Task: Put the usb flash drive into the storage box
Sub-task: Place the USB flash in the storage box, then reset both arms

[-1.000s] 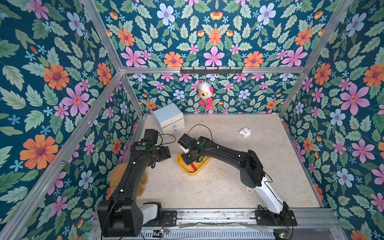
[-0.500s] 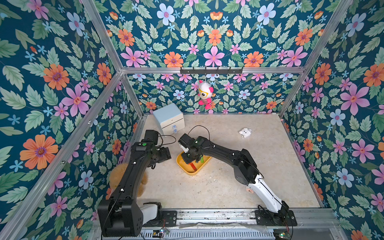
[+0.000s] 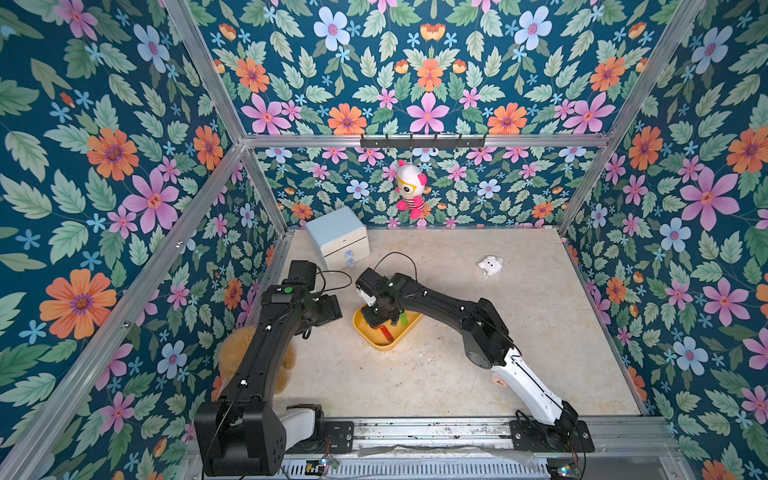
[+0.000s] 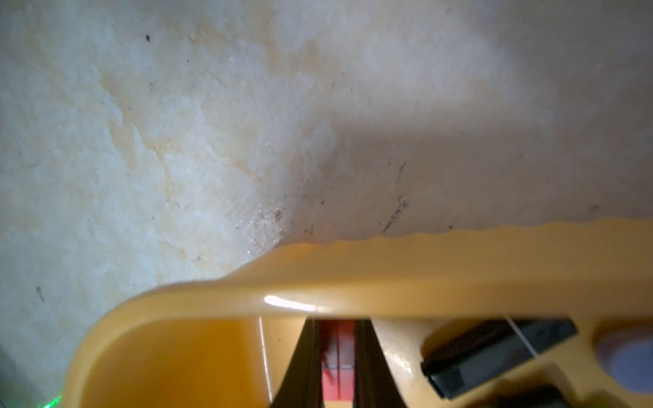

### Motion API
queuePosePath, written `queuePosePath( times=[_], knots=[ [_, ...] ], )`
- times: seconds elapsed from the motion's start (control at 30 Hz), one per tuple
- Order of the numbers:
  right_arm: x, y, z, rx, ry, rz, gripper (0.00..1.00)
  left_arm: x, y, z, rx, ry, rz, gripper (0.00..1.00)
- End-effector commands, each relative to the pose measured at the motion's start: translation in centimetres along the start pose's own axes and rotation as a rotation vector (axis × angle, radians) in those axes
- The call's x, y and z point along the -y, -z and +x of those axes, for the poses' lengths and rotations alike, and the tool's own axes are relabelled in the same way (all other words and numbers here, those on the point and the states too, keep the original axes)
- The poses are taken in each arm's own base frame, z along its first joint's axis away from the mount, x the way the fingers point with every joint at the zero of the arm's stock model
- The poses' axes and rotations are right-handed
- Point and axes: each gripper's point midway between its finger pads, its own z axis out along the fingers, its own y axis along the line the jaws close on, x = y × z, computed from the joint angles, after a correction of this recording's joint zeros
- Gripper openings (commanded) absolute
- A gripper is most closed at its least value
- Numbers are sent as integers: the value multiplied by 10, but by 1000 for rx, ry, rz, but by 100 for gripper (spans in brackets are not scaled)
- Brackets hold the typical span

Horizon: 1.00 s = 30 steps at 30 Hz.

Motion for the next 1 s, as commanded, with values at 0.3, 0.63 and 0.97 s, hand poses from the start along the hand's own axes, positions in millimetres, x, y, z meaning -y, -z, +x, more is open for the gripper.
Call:
queuePosePath(
  times=[0.3,0.63,0.97],
  knots=[
    [2,-6,11,-34,0,3,51,-3,1,4,-12,3,-12,88],
    [4,36,-12,71,18,58,55,-1,10,-2,7,1,-8,90],
    [25,168,-20,300,-6,228,75,8,35,-46,135,-85,-17,99]
  ],
)
